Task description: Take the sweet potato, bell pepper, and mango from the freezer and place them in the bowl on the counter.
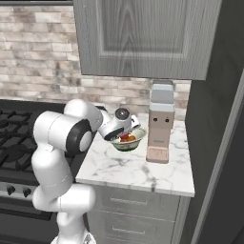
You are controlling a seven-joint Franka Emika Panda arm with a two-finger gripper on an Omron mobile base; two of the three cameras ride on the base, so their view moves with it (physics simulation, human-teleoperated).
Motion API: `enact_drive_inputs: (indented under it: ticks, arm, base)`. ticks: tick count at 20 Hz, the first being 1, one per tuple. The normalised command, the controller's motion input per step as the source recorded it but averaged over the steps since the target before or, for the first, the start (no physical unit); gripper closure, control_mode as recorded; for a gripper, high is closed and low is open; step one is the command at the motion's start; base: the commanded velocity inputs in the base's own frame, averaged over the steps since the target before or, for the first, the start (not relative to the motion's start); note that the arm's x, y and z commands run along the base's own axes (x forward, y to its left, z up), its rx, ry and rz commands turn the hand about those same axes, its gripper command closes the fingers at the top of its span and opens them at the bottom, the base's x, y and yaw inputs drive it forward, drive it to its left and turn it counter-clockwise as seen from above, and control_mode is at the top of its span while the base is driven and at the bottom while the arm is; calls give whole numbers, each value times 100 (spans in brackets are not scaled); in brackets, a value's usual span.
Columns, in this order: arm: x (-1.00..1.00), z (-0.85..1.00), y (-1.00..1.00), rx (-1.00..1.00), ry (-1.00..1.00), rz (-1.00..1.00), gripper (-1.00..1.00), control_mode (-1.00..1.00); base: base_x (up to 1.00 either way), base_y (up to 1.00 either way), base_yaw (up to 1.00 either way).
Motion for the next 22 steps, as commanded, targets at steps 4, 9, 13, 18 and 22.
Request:
enact_drive_inputs:
  ticks: [4, 9, 13, 18, 22]
  arm:
    - [-7, 3, -5, 1, -2, 0, -100, -100]
    - [-52, 5, -29, 7, -17, -2, -100, -100]
    - [-51, 5, -31, 7, -17, -7, -100, -100]
    - [-28, 36, 0, 0, -17, -12, -100, -100]
    - [-43, 42, 1, 0, -8, -15, -100, -100]
  base:
    - [0, 0, 0]
    - [0, 0, 0]
    - [0, 0, 0]
    - [0, 0, 0]
    - [0, 0, 0]
